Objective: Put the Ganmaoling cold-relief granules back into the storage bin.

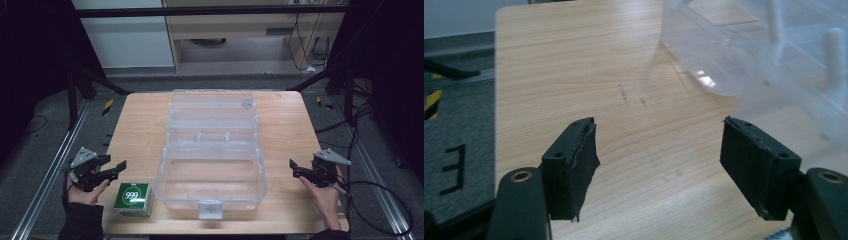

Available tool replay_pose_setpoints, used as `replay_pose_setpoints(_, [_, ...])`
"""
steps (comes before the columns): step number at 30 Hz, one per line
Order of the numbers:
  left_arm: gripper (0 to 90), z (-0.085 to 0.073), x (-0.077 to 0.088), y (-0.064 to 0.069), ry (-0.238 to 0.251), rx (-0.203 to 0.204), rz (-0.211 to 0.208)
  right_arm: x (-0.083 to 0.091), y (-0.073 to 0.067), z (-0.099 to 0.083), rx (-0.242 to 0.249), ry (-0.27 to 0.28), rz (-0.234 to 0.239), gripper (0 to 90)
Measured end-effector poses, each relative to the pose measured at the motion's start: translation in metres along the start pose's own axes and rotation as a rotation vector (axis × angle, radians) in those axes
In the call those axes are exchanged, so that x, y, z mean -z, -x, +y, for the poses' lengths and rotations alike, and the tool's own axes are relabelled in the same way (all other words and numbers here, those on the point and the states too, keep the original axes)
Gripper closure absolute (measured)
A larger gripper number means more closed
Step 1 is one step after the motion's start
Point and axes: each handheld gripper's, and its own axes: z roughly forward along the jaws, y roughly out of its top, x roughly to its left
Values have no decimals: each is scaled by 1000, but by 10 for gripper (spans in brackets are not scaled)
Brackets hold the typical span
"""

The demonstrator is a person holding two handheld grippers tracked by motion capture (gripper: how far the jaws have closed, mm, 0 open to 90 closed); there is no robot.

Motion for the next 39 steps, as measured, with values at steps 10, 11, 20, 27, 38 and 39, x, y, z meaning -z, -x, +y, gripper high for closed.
replay_pose_setpoints(10, [289,10,-5,0,-14,-44,-58,11,-2,12,25,35,-14,79])
replay_pose_setpoints(11, [289,10,-5,0,-16,-48,-64,11,-2,12,26,33,-11,76])
replay_pose_setpoints(20, [262,18,0,-2,-82,-126,-164,11,-3,13,42,28,10,60])
replay_pose_setpoints(27, [254,29,9,-4,-118,-204,-240,7,-3,9,53,12,9,46])
replay_pose_setpoints(38, [241,35,15,3,-227,-363,-338,8,-4,9,69,13,7,43])
replay_pose_setpoints(39, [241,36,16,4,-232,-380,-356,8,-4,9,71,13,7,43])
